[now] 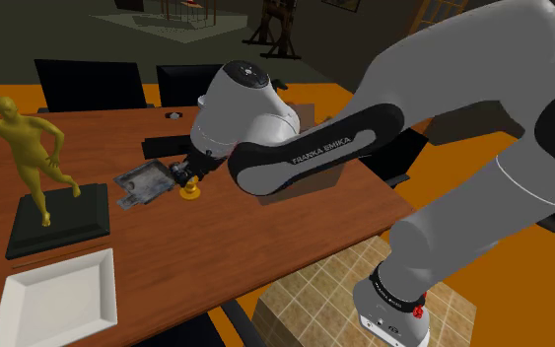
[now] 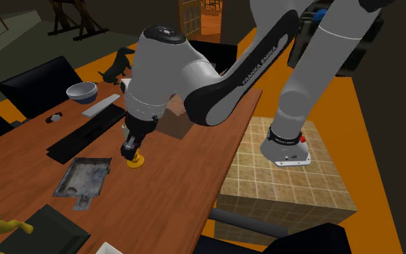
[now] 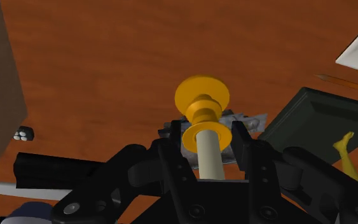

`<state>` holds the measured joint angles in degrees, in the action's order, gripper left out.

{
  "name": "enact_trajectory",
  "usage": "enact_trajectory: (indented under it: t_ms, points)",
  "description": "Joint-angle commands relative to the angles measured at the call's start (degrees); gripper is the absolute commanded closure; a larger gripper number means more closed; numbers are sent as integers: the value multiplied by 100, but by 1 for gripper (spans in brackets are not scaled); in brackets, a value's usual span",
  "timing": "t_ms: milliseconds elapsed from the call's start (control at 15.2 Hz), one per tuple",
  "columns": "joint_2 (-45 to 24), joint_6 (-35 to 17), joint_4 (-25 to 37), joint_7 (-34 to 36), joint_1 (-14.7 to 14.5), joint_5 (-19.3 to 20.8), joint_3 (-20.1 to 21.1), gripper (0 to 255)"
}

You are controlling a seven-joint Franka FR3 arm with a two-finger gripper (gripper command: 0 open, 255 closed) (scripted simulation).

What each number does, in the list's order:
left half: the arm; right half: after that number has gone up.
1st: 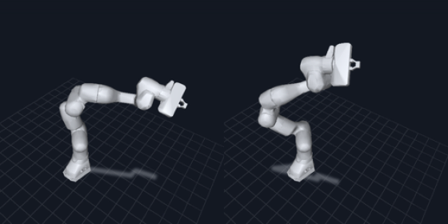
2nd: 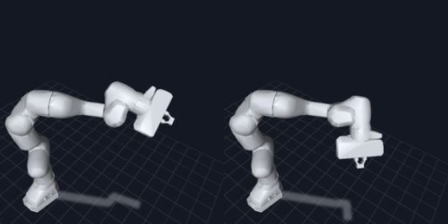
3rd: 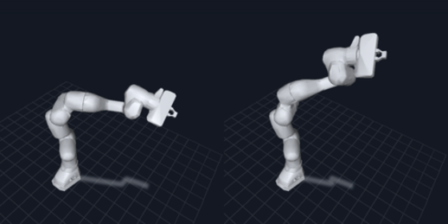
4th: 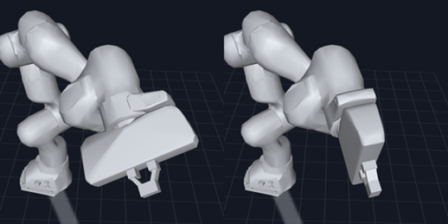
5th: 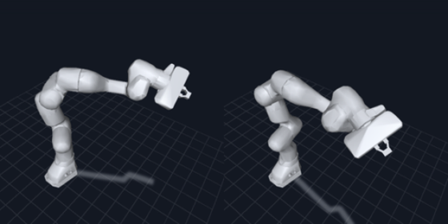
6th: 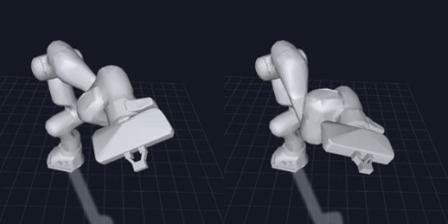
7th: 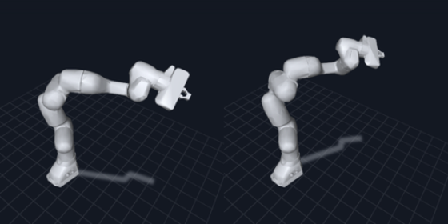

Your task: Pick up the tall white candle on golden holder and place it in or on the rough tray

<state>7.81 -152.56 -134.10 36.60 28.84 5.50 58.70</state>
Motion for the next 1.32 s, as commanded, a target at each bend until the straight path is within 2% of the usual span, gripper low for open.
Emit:
enact_trajectory:
  t_ms: [0,66,132,198,330,594,858,1254]
  points:
    - [-732,178,512,696,525,1186,428,255]
    - [-1217,346,804,1149,586,1916,499,255]
    - [-1664,539,1103,1496,473,2516,421,255]
    - [-2023,711,1395,1697,232,2915,222,255]
    - [-2573,985,1970,1846,-310,3360,-242,255]
    - [-3551,1499,3178,1841,-1082,3882,-799,255]
    - [-4452,1992,4500,1597,-1733,4138,-1164,255]
    - [-4632,1700,4358,1804,-1819,4374,-1349,255]
